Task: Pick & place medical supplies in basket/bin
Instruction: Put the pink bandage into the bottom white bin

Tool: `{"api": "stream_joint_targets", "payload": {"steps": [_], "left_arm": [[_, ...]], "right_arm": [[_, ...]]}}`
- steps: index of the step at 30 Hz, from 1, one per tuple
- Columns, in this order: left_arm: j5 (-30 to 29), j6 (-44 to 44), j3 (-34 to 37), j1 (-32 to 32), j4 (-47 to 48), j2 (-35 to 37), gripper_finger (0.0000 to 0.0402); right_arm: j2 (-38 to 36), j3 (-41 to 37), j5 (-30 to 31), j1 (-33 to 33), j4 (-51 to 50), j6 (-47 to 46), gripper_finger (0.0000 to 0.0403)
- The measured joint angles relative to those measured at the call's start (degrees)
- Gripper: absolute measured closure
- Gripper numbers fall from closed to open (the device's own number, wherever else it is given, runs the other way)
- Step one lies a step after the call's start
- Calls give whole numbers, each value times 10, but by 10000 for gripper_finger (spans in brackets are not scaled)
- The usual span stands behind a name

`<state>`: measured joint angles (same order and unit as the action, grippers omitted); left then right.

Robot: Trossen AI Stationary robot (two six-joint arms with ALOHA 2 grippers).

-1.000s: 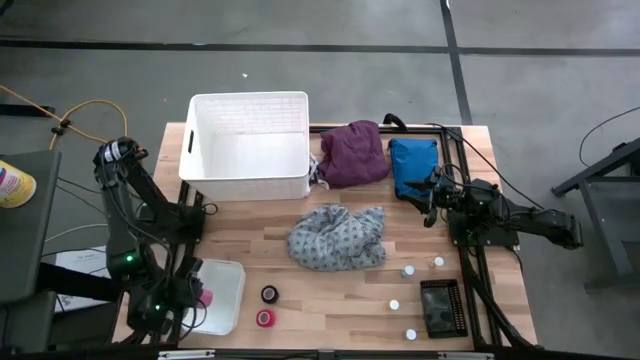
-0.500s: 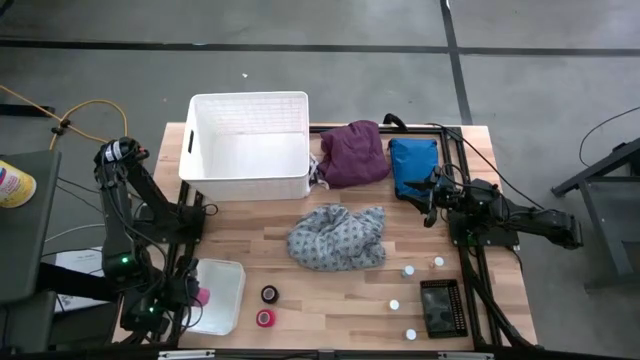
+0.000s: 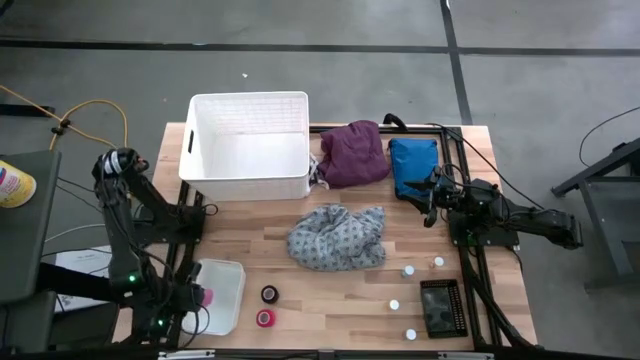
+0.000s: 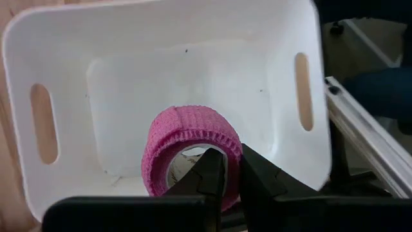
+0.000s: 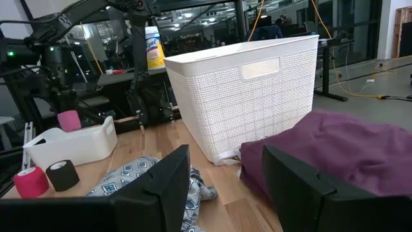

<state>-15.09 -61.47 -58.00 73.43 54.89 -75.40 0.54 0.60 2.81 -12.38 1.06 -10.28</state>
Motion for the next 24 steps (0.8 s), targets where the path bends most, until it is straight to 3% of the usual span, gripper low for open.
{"api": "stream_joint_targets", "payload": {"steps": [15, 24], "left_arm": [[49, -35, 0, 0, -85, -100, 376], [51, -39, 0, 0, -104, -119, 376]], "right_arm": [[0, 0, 0, 0, 0, 0, 221], [0, 0, 0, 0, 0, 0, 221]]}}
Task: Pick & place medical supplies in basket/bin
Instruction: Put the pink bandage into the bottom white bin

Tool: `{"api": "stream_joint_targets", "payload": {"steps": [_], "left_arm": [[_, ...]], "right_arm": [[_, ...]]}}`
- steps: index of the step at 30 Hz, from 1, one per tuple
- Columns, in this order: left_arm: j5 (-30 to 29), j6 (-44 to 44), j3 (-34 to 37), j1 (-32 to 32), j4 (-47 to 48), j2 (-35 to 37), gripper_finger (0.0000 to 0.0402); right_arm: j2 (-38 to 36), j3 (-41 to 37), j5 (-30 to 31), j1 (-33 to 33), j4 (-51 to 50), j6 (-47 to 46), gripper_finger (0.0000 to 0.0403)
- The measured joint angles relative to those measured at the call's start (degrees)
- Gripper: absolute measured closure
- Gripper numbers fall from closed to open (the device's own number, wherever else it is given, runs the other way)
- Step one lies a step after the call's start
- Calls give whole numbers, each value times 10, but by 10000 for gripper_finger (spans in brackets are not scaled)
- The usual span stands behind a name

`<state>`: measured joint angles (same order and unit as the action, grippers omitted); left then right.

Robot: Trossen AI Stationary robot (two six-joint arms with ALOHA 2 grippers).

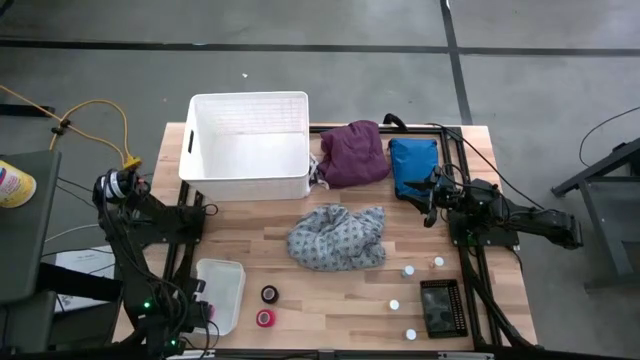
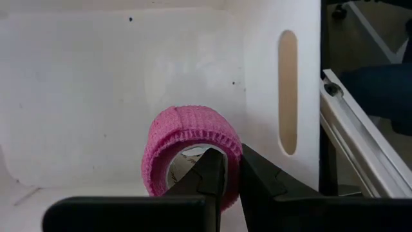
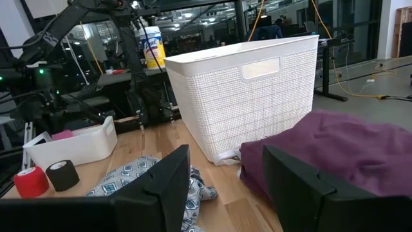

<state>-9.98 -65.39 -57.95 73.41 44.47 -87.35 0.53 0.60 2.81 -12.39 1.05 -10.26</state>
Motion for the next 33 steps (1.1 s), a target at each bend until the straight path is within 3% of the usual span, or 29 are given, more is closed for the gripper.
{"api": "stream_joint_targets", "payload": {"steps": [26, 33], "left_arm": [[7, -21, 1, -2, 0, -18, 376], [11, -15, 1, -4, 0, -18, 343]], "right_arm": [[0, 0, 0, 0, 0, 0, 221], [0, 0, 0, 0, 0, 0, 221]]}}
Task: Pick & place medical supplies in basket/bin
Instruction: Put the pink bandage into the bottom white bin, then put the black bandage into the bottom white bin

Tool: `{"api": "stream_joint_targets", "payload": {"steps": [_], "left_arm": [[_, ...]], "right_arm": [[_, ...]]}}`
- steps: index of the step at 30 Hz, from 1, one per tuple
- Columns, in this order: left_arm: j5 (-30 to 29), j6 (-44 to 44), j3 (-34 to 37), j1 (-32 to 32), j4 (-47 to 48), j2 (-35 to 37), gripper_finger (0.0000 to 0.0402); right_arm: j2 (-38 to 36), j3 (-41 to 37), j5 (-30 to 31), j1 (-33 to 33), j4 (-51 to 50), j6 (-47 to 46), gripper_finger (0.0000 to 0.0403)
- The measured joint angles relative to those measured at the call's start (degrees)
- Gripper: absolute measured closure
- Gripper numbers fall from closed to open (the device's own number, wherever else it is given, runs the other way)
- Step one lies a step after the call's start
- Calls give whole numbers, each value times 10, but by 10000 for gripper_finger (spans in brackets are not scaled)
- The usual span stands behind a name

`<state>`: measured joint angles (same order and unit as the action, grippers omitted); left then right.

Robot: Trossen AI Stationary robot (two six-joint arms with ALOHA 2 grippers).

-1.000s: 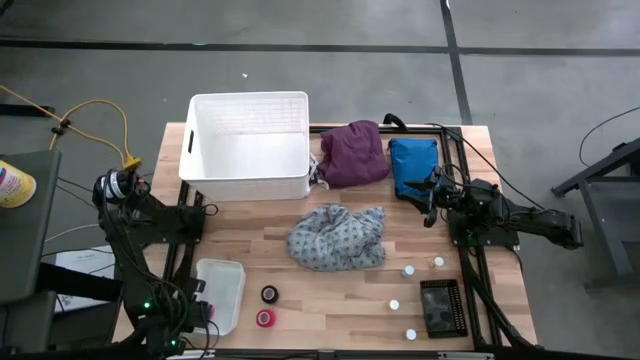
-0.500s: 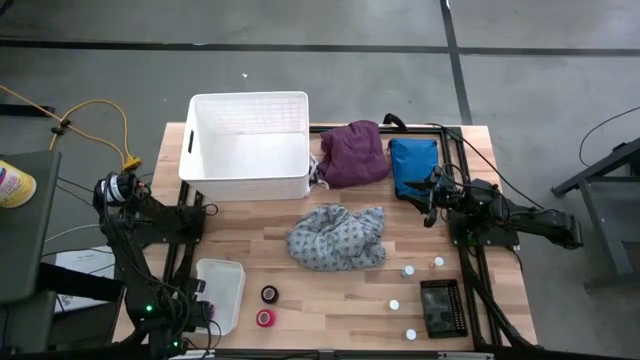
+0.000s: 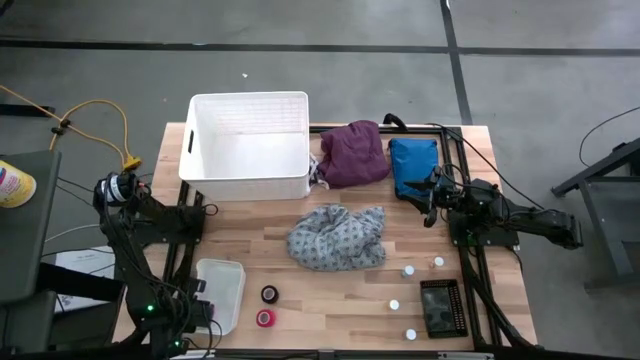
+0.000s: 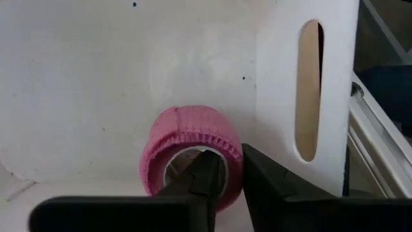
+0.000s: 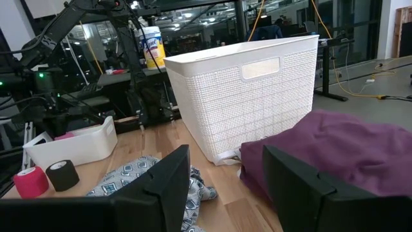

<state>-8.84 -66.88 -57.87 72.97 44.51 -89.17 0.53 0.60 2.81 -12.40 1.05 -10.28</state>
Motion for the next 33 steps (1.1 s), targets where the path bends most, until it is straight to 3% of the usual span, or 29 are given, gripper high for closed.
{"api": "stream_joint_targets", "payload": {"steps": [8, 33], "left_arm": [[0, 6, 0, 0, 0, 0, 310], [1, 9, 0, 0, 5, 54, 308]], "right_arm": [[0, 0, 0, 0, 0, 0, 221], [0, 0, 0, 0, 0, 0, 221]]}}
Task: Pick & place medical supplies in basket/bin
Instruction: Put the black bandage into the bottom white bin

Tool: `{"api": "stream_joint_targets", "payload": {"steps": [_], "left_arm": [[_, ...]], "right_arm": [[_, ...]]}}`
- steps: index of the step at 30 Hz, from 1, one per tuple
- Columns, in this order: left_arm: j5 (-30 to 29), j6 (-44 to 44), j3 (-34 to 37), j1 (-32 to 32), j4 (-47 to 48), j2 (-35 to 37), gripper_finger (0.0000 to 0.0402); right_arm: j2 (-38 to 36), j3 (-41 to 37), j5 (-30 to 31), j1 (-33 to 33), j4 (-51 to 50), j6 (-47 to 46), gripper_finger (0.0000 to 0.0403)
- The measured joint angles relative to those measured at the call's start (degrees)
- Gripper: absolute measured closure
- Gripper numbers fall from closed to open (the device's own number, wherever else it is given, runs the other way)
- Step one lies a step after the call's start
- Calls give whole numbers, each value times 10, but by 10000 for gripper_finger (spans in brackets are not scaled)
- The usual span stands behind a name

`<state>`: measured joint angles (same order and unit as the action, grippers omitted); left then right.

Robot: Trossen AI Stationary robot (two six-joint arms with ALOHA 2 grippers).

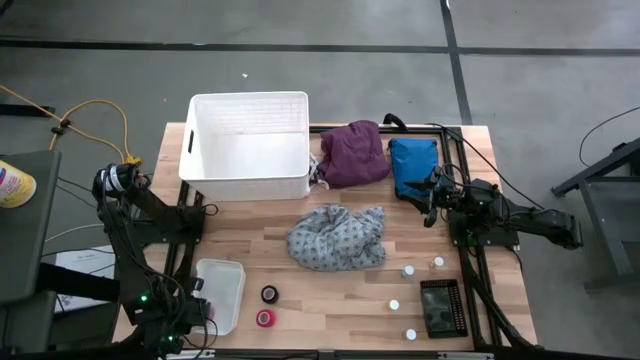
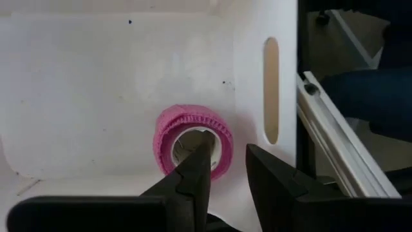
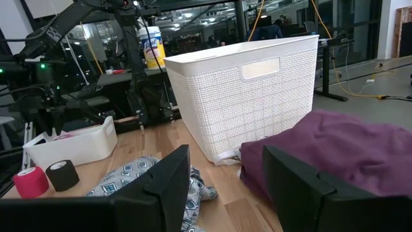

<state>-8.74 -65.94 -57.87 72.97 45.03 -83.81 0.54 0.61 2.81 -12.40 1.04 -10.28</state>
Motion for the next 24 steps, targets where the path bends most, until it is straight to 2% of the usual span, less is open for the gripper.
{"api": "stream_joint_targets", "payload": {"steps": [14, 24], "left_arm": [[-5, 6, 0, -2, 2, 2, 308], [-7, 52, 0, -53, 30, 39, 308]], "right_arm": [[0, 0, 0, 0, 0, 0, 221], [0, 0, 0, 0, 0, 0, 221]]}}
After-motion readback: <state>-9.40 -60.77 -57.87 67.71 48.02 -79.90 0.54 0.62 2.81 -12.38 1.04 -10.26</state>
